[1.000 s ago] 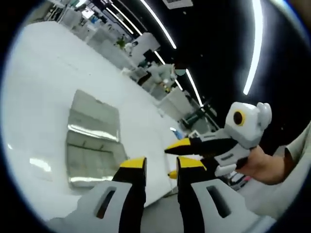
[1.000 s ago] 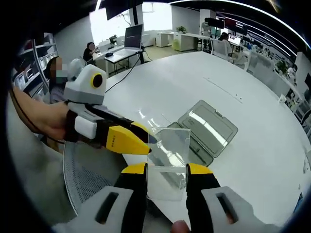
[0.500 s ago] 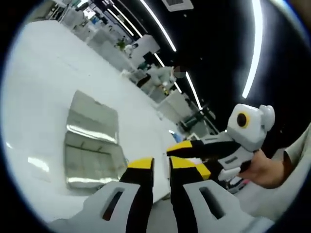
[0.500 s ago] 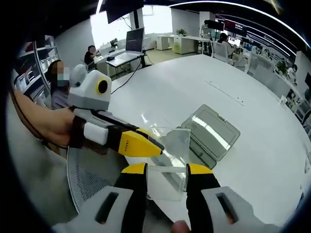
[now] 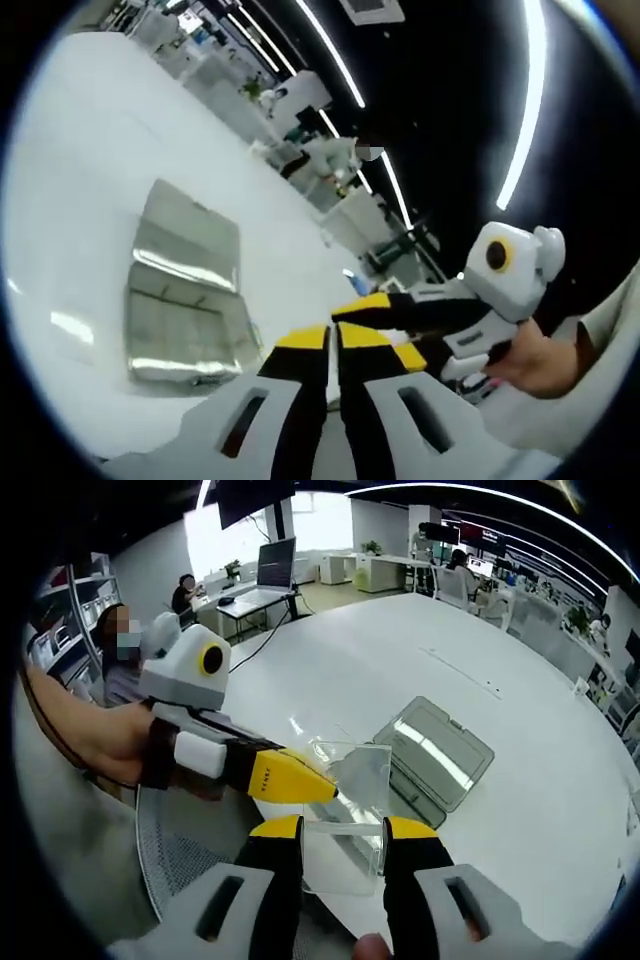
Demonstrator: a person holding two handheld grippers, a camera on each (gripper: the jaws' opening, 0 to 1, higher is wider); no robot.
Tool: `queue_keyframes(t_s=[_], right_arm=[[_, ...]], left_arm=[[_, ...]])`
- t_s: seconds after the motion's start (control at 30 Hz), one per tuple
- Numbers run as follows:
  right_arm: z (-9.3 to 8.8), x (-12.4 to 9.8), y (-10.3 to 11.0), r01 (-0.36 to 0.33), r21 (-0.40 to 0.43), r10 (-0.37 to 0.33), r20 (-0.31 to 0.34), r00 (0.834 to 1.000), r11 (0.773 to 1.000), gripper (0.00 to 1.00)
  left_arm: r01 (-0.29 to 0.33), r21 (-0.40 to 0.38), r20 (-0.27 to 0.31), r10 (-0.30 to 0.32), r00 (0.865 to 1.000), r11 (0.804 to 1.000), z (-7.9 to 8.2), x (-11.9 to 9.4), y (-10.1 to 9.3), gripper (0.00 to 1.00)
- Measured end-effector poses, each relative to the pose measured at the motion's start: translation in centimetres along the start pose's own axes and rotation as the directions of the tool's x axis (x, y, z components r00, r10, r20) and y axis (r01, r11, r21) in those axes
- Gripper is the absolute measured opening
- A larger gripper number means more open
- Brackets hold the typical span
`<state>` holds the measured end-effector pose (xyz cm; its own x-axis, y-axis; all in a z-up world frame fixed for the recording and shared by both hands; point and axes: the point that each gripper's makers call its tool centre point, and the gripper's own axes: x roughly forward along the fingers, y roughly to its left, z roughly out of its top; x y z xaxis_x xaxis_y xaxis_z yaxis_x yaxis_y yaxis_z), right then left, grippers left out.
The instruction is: Insert the divider into the dual guide fixture by aligning both edges with the guide slots and pushing it downward to the bottom, including one-sided entry, uneven engagement, binding, and posture correction.
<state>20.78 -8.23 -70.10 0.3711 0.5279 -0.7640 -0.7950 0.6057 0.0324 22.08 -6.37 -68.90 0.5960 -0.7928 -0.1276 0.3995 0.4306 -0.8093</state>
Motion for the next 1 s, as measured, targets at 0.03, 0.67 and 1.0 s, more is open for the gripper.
queue_keyframes(t_s=[0.03, 0.67, 1.0], right_arm=[[0.0, 0.0, 0.0, 0.000, 0.001, 0.000, 0.000, 1.000, 1.000, 0.26], [0.6, -0.3, -0.1, 0.010, -0.022, -0.010, 0.033, 0.999, 1.000, 0.29], [1.1, -0.7, -0.7, -0.047, 0.017, 0.046, 0.063, 0.997, 0.999, 0.32]], left_arm=[[0.002, -0.004, -0.001, -0.002, 1.000, 1.000, 0.0, 0.0, 0.0, 0.00], [0.014, -0.051, -0.012, -0.015, 1.000, 0.999, 0.1, 0.1, -0.2, 0.00], [0.046, -0.043, -0.019, -0.047, 0.999, 0.998, 0.3, -0.2, 0.0, 0.00]])
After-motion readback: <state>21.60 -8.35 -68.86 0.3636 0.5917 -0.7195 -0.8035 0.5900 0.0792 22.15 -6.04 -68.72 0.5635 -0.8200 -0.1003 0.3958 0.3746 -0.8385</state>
